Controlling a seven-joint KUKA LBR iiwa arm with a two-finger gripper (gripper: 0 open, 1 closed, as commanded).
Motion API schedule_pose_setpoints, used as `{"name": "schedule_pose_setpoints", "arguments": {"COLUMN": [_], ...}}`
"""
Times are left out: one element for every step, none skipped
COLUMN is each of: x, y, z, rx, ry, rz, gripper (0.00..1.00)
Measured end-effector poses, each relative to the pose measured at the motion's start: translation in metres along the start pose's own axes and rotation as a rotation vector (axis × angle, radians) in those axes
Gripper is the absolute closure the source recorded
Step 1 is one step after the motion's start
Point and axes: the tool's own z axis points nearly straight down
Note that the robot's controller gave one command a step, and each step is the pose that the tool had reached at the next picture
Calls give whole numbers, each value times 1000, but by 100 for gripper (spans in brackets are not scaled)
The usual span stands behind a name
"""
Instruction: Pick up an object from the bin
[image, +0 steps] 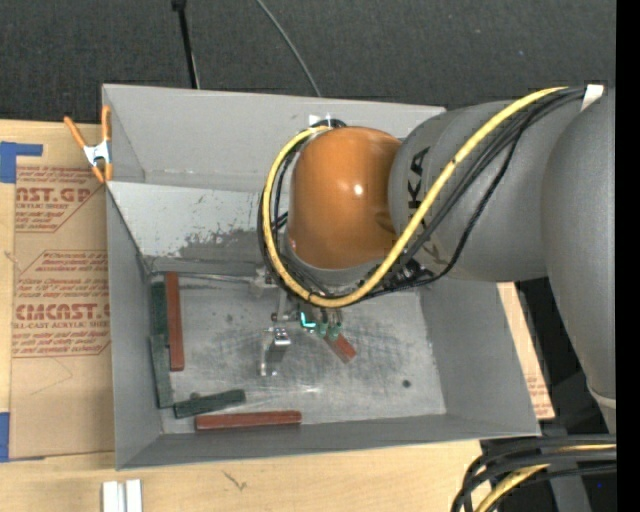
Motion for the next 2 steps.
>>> {"name": "schedule_pose_setpoints", "arguments": {"x": [-2,22], "y": [-1,-8], "z": [-4,50], "rx": [-1,-3], "ry": [-8,-13], "rz": [1,12], "gripper": [0,0]}}
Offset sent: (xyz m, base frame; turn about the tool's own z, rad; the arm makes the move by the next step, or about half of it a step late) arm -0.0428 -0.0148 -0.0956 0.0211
